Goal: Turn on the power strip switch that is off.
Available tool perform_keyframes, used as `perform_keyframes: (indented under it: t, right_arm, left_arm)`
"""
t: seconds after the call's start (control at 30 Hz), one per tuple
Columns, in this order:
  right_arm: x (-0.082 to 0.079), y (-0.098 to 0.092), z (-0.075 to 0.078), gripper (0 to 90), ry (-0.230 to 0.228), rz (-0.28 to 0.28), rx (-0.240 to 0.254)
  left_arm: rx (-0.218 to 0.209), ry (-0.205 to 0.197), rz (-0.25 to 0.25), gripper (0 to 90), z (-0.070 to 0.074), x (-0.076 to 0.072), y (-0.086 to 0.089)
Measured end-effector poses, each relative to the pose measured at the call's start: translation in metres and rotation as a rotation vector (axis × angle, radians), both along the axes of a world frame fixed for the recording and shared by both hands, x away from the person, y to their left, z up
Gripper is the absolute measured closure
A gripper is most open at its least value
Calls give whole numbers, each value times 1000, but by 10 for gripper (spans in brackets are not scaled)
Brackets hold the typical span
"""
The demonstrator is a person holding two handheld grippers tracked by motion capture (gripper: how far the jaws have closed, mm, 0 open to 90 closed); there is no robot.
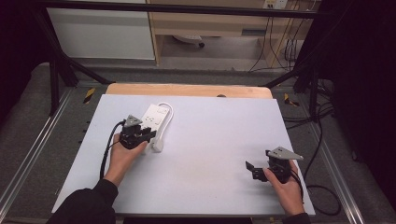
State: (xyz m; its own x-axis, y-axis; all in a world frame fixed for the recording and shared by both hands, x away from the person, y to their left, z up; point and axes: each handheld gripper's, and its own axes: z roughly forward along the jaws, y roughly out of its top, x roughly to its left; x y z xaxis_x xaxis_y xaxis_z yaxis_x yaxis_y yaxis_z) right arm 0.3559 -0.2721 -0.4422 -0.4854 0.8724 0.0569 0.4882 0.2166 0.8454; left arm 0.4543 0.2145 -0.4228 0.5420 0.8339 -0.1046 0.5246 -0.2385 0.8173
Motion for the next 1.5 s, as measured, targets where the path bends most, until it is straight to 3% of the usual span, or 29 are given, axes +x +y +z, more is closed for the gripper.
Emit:
perform_keyframes:
  t: [0.3,0.67,0.77,0.93,1.27,1.5]
  right_arm:
    - [0,0,0,34,0,1,0]
    - [0,0,-1,34,2,4,-3]
    - [0,0,-1,34,2,4,-3]
    - [0,0,0,33,2,3,-2]
    - [0,0,0,32,2,2,2]
    - [0,0,0,27,2,4,2]
  left_arm:
    - [-14,-6,7,538,2,0,1]
    - [-70,-31,8,377,4,1,1]
    - [-77,-46,19,302,5,1,1]
    - [-88,-55,44,83,7,1,1]
    - [-130,-64,42,75,14,-2,7]
    - [-134,-67,27,72,25,-7,11]
